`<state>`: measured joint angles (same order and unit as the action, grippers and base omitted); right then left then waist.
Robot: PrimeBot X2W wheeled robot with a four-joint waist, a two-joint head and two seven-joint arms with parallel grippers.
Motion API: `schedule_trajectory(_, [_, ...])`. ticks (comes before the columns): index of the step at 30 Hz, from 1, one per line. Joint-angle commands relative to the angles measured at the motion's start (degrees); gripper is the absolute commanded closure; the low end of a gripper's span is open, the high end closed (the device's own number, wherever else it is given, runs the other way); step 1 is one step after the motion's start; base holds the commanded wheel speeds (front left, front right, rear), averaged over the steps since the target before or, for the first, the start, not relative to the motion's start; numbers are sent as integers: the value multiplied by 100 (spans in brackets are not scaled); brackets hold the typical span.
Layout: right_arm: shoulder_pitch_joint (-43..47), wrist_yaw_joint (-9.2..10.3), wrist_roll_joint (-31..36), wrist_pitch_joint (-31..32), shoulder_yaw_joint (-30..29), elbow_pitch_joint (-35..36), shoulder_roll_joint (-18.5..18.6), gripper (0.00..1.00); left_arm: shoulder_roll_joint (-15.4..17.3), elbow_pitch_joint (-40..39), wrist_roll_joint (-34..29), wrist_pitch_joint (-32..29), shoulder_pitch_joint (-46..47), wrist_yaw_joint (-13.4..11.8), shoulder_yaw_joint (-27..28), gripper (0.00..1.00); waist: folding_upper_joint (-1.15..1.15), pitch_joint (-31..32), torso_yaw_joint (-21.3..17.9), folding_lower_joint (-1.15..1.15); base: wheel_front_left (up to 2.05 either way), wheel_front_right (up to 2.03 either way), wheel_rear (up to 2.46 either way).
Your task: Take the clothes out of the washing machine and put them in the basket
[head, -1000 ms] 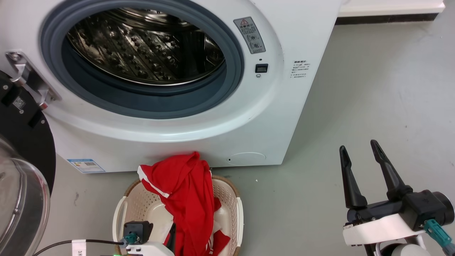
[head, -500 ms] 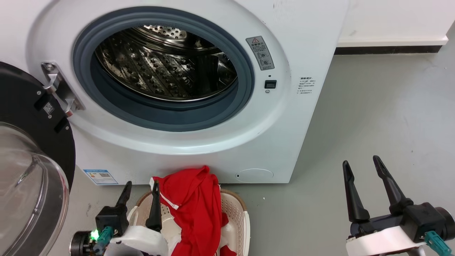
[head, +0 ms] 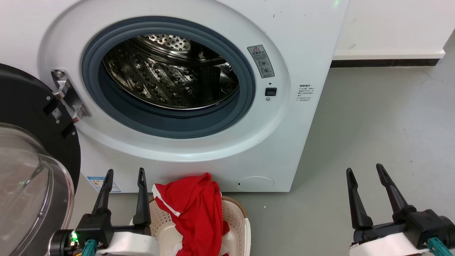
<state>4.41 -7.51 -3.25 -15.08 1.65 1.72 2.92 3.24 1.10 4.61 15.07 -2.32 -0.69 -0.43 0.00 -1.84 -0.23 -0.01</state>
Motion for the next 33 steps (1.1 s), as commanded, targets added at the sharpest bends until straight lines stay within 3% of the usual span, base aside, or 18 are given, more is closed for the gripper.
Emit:
schedule_trajectory(1, [68, 4, -12, -13, -21, 1, -8, 0, -16, -100, -49, 14, -92, -20, 12, 0, 0, 30, 3, 1, 0, 0, 0])
schedule_trajectory(33, [174, 4, -90, -13, -44, -25, -8, 0, -40, 195, -134, 14, -168, -22, 4, 0, 0, 188, -51, 1, 0, 0, 0])
